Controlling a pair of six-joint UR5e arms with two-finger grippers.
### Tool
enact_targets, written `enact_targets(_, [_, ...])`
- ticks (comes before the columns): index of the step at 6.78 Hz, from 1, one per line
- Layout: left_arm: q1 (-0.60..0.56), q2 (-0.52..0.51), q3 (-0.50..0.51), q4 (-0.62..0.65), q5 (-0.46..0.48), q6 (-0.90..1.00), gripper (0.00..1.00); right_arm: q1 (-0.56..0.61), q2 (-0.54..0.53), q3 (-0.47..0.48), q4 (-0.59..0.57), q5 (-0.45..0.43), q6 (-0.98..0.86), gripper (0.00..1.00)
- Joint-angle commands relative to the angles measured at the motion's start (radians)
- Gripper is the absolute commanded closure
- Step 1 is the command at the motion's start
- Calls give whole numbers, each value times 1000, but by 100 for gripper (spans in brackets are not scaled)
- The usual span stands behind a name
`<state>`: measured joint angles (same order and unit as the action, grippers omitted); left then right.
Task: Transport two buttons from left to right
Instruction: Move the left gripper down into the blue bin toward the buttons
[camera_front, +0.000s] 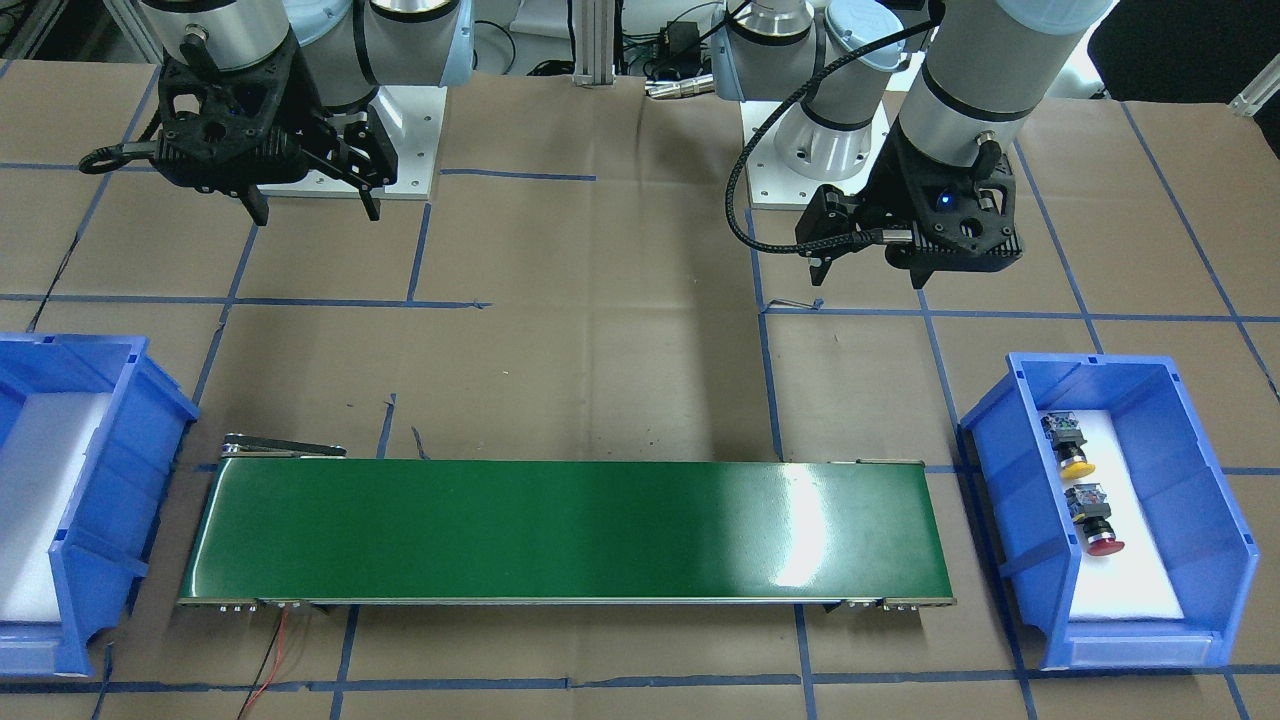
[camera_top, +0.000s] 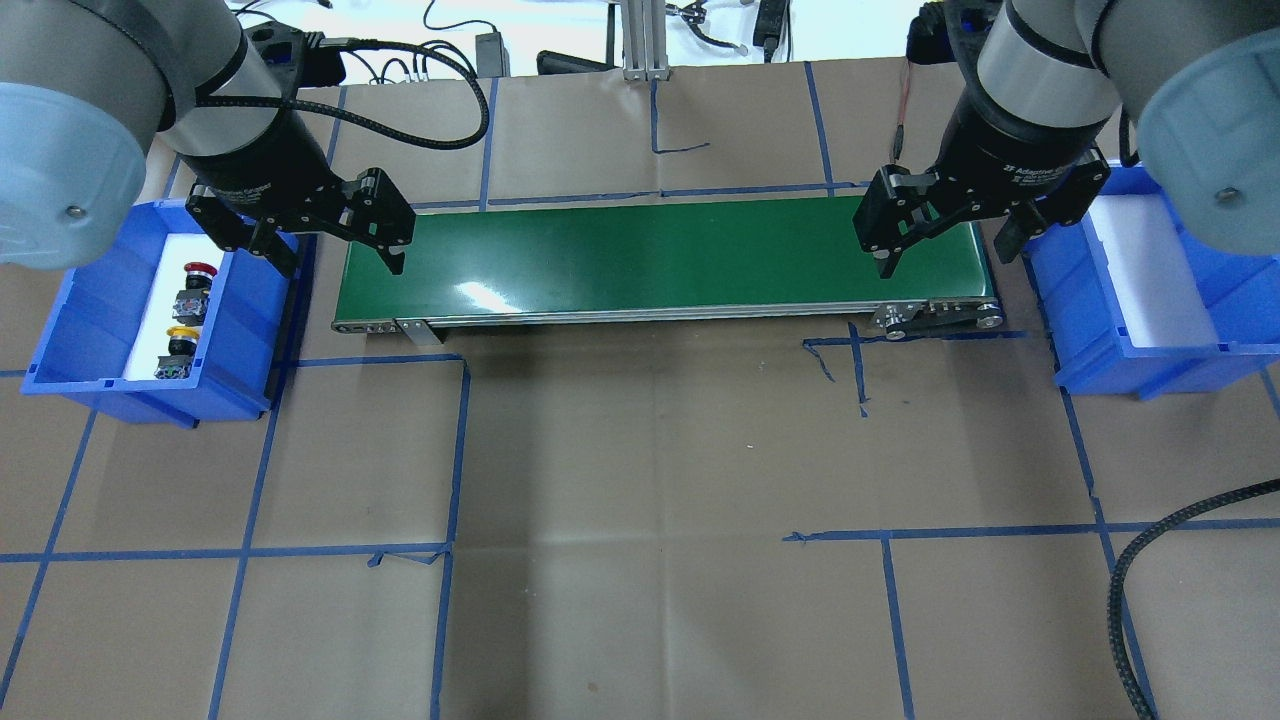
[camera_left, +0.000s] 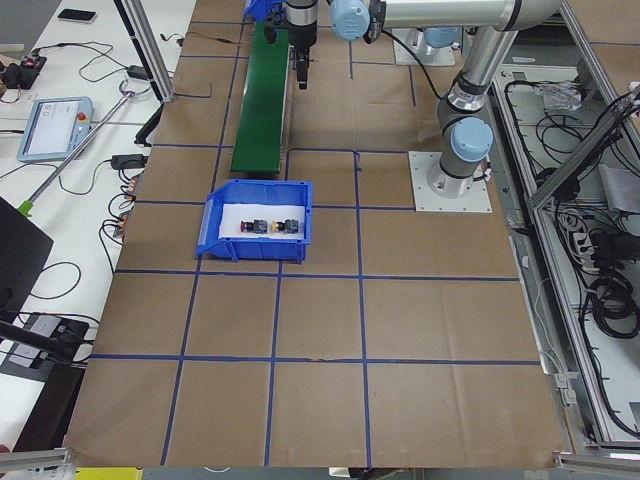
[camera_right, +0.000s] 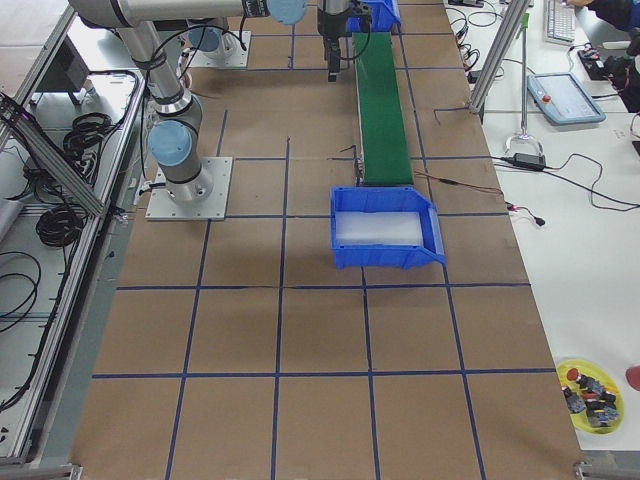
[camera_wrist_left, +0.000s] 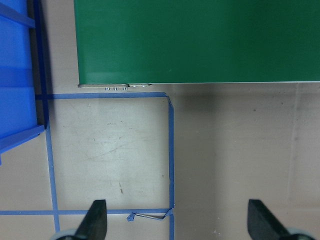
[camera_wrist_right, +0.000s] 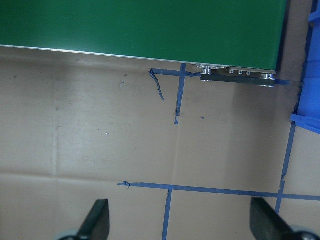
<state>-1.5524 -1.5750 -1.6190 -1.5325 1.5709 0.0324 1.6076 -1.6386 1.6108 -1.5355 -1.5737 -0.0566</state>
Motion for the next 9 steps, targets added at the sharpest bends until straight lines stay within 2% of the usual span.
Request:
enact_targets(1, [0,3,-5,3,0,0,0,0,-1,1,0,1,0,0])
enact_targets(6, [17,9,-22,11,1,15,0,0,0,0,0,1,0,0])
enact_targets(7, [55,3,-21,12,-6,39,0,0,-1,1,0,1,0,0])
enact_targets(9, [225,-17,1,12,-6,195,0,0,-1,1,0,1,0,0])
